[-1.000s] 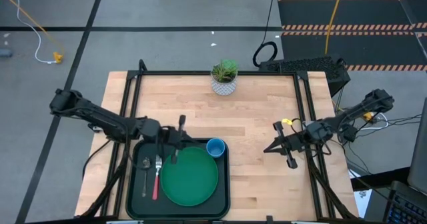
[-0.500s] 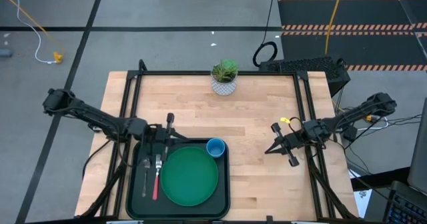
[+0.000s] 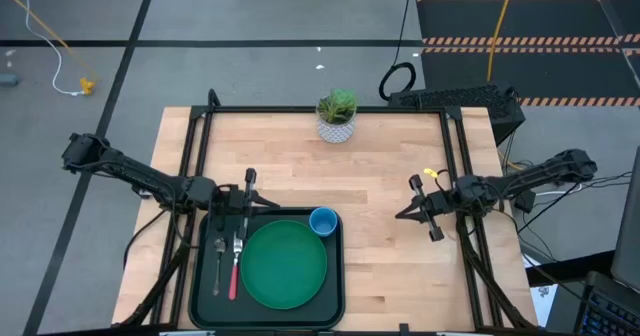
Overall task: Pick and place plate/cup/fork/spoon on tray
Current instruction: Return to Home Position
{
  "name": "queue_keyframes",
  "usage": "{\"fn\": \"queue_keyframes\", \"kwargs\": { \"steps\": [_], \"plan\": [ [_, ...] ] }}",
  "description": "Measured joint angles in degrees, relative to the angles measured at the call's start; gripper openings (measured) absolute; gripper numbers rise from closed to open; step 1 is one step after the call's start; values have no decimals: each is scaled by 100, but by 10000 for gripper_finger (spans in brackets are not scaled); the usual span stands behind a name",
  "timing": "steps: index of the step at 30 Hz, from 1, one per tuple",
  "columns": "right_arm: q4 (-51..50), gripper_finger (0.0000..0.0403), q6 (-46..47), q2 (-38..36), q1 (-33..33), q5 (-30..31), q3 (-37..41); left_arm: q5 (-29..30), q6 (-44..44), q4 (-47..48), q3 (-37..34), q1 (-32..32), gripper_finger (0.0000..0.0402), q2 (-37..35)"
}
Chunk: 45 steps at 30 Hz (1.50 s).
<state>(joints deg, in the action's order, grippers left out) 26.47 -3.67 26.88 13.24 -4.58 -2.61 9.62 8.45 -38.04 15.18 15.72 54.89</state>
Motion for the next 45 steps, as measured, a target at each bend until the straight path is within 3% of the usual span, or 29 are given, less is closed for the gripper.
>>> {"fn": "queue_keyframes", "kwargs": {
  "steps": [24, 35, 41, 45],
  "plan": [
    [-1830, 0, -2, -2187, -971, 28, 16, 3, -125, 11, 0, -1, 14, 4],
    [-2333, 0, -79, -2538, -1183, 4, 22, 171, -109, 13, 0, 1, 5, 4],
    [-2447, 0, -85, -2573, -1183, 48, 22, 758, -104, 33, 0, -1, 10, 4],
    [-2551, 0, -72, -2575, -1183, 45, 22, 849, -102, 64, 0, -1, 4, 4]
  ]
}}
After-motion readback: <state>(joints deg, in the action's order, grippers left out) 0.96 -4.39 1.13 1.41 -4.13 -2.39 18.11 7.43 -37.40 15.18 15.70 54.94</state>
